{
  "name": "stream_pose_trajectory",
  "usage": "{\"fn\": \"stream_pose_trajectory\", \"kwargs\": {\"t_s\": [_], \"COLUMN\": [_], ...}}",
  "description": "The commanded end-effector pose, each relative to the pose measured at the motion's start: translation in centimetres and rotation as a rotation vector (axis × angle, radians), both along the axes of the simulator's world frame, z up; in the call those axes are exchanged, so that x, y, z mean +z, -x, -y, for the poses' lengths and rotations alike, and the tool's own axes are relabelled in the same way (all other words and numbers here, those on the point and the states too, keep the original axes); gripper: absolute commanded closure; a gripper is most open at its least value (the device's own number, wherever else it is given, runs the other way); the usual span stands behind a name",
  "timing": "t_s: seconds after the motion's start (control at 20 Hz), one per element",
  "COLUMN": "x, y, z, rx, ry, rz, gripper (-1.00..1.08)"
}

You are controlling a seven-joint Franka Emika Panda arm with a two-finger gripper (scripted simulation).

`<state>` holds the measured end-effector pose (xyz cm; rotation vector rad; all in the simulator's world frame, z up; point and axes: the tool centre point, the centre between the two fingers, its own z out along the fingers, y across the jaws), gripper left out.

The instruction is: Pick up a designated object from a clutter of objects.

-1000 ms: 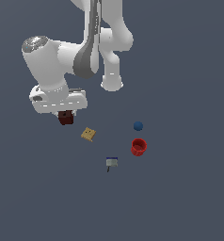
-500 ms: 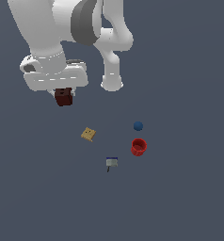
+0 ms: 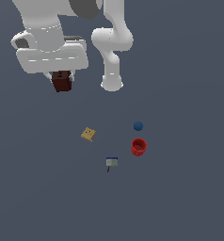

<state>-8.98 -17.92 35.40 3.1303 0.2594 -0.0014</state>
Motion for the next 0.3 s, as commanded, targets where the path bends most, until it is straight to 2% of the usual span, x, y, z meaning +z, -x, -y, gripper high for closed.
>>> {"fn": "stream_pose_trajectory", "kwargs": {"t_s": [0.0, 0.25], "x": [0.90, 1.47], "y": [0.10, 0.12], "z": [-0.12, -0.19], "rx": [0.000, 0.000], "ry": [0.000, 0.000], "rz": [0.001, 0.001], "gripper": [1.08, 1.08]}}
